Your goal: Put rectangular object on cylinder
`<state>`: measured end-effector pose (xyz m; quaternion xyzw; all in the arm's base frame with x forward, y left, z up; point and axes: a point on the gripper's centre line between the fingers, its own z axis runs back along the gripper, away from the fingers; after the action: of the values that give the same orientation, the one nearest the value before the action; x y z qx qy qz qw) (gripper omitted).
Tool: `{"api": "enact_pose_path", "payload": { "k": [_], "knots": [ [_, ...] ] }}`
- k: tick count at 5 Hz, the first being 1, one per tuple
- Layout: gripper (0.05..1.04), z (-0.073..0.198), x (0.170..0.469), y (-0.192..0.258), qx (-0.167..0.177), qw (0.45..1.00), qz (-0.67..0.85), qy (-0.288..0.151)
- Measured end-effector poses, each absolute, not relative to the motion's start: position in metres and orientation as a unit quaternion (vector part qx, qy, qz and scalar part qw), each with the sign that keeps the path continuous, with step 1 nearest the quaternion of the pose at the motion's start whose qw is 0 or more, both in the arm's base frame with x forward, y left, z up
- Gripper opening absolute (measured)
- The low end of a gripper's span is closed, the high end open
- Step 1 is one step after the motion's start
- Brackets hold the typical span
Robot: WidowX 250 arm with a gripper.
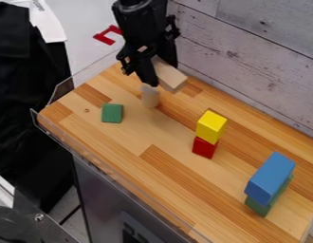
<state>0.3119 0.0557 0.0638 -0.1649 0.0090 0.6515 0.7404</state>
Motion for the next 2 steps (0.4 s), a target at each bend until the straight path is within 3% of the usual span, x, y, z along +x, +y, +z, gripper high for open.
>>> {"api": "enact_pose_path", "payload": {
  "k": [2],
  "knots": [
    [0.578, 0.0564, 0.3122, 0.0666, -0.147, 0.738, 0.658, 0.005]
  ]
}}
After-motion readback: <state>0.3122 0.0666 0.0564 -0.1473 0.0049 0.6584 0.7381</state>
